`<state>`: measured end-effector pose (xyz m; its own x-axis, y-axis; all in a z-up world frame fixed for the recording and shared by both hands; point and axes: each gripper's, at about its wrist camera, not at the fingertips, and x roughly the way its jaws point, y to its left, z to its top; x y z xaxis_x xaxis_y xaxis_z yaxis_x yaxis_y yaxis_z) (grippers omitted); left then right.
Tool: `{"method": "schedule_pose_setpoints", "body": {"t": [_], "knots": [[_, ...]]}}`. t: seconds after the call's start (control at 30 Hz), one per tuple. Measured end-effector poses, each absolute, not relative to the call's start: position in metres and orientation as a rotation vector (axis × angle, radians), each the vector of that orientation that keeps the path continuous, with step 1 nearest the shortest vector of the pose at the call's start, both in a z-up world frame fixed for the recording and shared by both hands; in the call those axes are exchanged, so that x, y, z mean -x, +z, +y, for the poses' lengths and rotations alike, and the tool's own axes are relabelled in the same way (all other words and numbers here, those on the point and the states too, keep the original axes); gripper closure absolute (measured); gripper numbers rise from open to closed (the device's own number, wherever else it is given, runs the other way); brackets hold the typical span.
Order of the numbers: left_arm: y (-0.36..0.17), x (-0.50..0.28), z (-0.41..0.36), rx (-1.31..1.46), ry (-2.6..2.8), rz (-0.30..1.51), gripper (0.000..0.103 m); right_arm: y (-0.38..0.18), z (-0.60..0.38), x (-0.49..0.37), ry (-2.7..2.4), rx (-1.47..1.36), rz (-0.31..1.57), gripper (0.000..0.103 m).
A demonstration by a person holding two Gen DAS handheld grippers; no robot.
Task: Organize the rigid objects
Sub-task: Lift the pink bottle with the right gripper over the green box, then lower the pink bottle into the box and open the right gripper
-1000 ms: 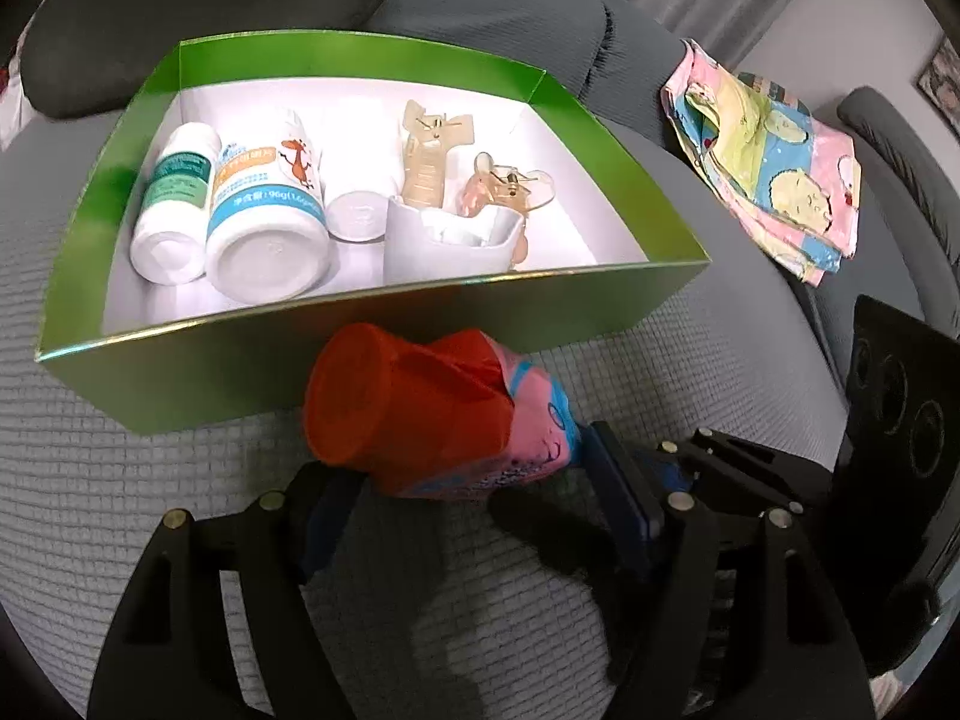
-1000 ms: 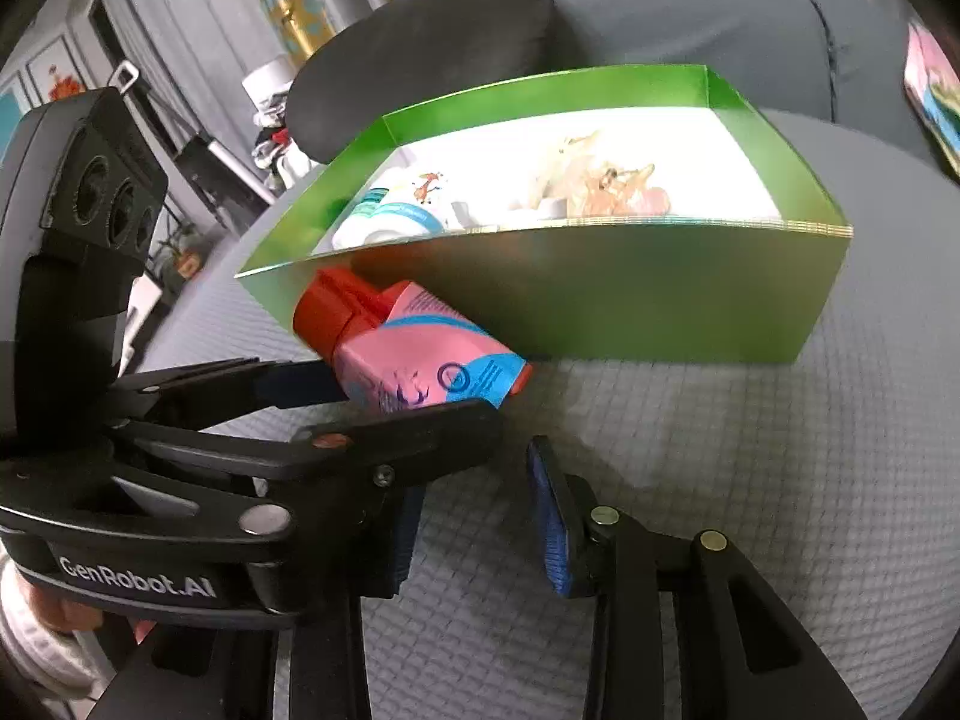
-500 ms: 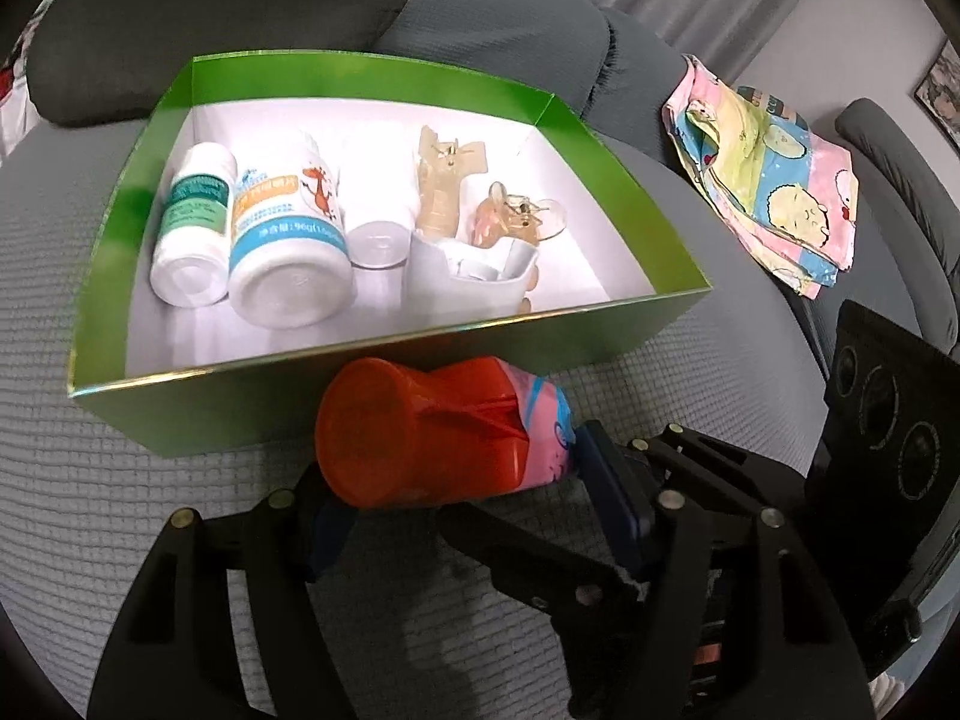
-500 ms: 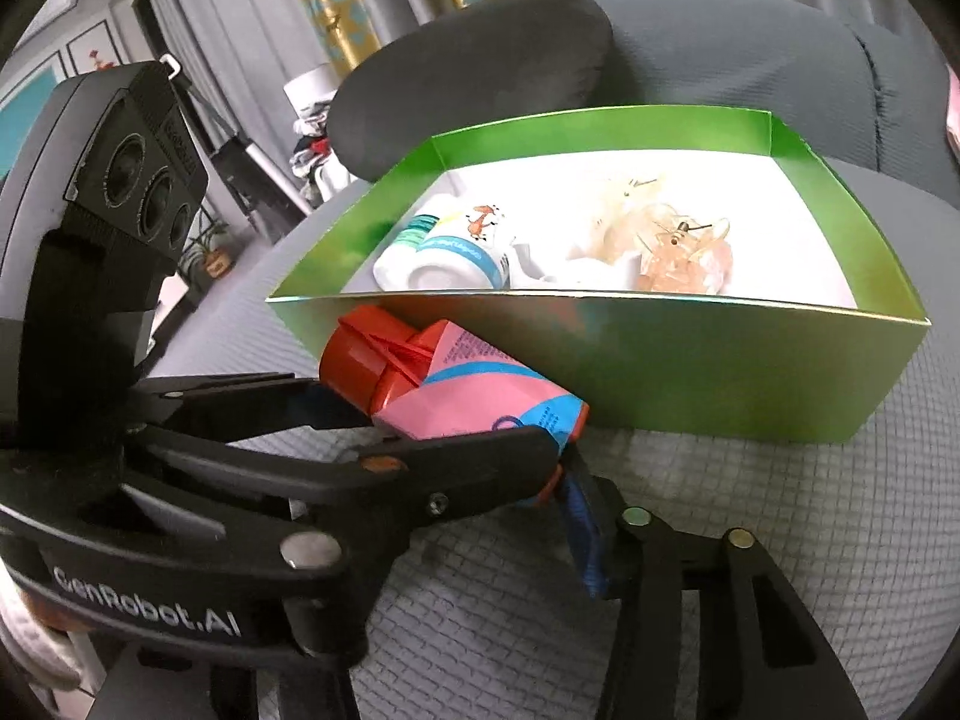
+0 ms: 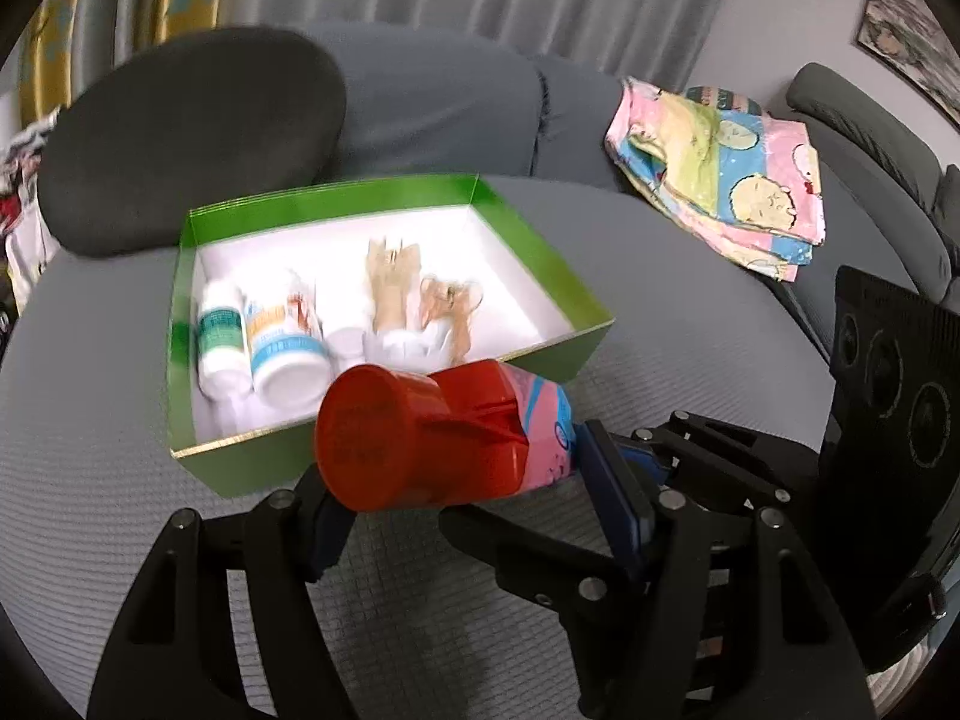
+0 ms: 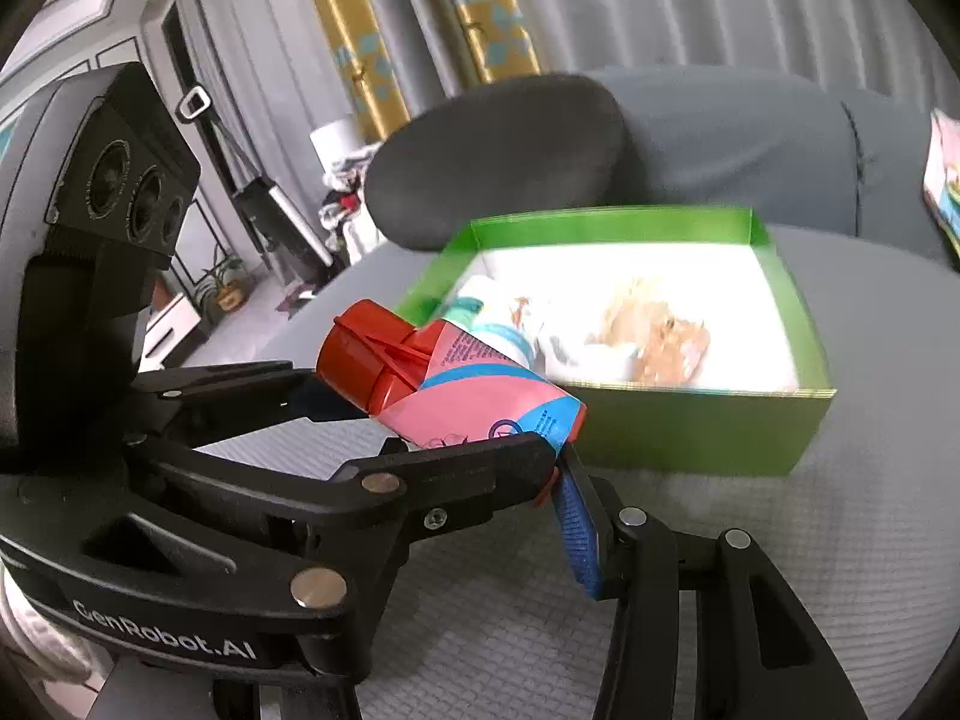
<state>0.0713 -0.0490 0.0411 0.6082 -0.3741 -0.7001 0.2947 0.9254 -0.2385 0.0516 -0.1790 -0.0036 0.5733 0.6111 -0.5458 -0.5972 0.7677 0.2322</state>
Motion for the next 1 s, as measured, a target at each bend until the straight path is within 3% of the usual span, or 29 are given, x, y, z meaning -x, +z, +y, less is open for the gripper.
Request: {"method": "schedule_pose_setpoints", "body": {"t": [0.5, 1.0], "knots": [[0.090, -0.108, -0.051, 0.072, -0.395, 0.770, 0.035, 0.051, -0.179, -0.075, 0.696, -0.031, 0.578, 0.053], [0.066, -0.193, -0.037, 0.182, -0.417, 0.877, 0.035, 0.038, -0.172, -0.147, 0.688, -0.083, 0.661, 0.053]]}}
